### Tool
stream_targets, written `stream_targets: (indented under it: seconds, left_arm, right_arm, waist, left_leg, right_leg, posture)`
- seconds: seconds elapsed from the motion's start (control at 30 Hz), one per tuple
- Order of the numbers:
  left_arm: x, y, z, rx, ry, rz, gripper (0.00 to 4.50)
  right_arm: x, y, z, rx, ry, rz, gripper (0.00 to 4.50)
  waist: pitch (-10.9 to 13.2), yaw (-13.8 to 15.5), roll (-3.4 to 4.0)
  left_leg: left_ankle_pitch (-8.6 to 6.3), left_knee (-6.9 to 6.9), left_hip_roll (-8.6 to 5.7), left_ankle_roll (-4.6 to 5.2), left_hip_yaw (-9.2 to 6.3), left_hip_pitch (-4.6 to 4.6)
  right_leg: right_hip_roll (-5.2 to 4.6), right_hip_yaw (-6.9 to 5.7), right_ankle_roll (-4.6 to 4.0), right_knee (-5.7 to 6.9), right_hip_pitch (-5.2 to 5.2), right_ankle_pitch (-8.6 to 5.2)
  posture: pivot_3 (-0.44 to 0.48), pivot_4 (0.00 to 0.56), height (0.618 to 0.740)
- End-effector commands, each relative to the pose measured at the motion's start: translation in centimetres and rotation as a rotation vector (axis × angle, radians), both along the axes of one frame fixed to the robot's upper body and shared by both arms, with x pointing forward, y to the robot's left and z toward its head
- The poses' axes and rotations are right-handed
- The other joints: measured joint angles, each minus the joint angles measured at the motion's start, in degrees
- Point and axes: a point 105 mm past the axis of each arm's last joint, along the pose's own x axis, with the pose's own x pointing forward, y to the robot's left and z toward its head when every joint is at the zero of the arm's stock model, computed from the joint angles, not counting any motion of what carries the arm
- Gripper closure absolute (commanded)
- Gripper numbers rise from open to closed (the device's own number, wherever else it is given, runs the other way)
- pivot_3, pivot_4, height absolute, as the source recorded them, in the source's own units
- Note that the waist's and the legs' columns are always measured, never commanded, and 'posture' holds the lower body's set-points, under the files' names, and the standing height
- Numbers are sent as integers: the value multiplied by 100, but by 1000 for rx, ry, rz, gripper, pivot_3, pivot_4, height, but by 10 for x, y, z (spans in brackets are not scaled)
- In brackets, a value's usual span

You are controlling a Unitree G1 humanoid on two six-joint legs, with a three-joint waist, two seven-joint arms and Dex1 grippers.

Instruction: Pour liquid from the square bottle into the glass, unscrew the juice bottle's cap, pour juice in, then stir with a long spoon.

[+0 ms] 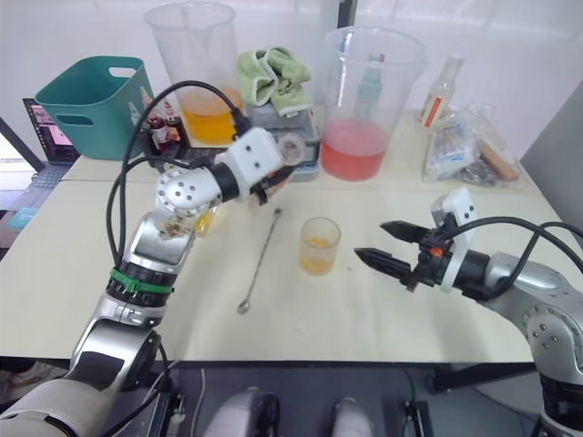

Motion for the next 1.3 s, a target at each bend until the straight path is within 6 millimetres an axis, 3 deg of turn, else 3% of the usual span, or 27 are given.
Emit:
stream_targets:
  seconds: [0.03, 0.23, 0.6, 0.73, 0.93, 1.07, 1.13, 1.3]
  left_arm:
    - [-20, 5, 36, -118, -14, -46, 3190]
    - [-43, 55, 24, -322, 216, 25, 3190]
    - [-93, 108, 1, -487, 391, 124, 3190]
    - [-106, 153, -1, -512, 386, 271, 3190]
    - [-121, 199, -9, -410, 389, 453, 3190]
    - [-115, 236, -3, -463, 324, 579, 3190]
    - [-110, 241, 0, -492, 301, 580, 3190]
    - [-74, 263, 3, -528, 222, 654, 3190]
  right_arm:
    - [0, 3, 9, -2, -36, 42, 16]
    - [4, 11, 11, 5, -29, 148, 16]
    - [10, 28, 25, 42, -48, 382, 16]
    - [18, 35, 22, 33, -43, 428, 16]
    - [26, 42, 19, 30, -45, 455, 16]
    - [27, 45, 18, 33, -50, 462, 16]
    - [27, 46, 18, 33, -54, 457, 16]
    - [24, 44, 19, 29, -62, 432, 16]
  waist:
    - [0, 6, 0]
    - [0, -123, 1]
    - [0, -142, 0]
    - [0, -155, 0]
    - [-1, -144, -1]
    - [-1, -95, -6]
    - [-1, -97, -6]
    - [-1, -80, -7]
  left_leg:
    - [0, 0, 0, 0, 0, 0]
    - [6, -5, 1, -10, -3, 3]
    - [9, -4, -1, -18, -14, 4]
    - [13, -7, 0, -26, -15, 6]
    - [15, -13, -1, -33, -13, 10]
    - [-9, -15, -2, -77, -18, 10]
    - [-10, -15, -2, -80, -16, 10]
    - [-7, -20, -2, -87, -16, 10]
  right_leg:
    - [0, 0, 0, 1, 0, 0]
    - [2, 2, 0, 5, -1, 0]
    - [3, 2, 0, 1, 5, 0]
    - [6, 0, 0, 4, 2, 0]
    - [8, 3, -1, 2, 2, 1]
    - [5, -2, -5, -1, -2, 2]
    - [4, -1, -9, -2, -1, 4]
    - [3, -3, -15, 4, -5, 9]
  posture:
    - [0, 150, 739]
    - [0, 150, 739]
    - [0, 150, 739]
    - [0, 150, 739]
    - [0, 150, 739]
    - [0, 150, 739]
    - [0, 150, 739]
    - [0, 150, 739]
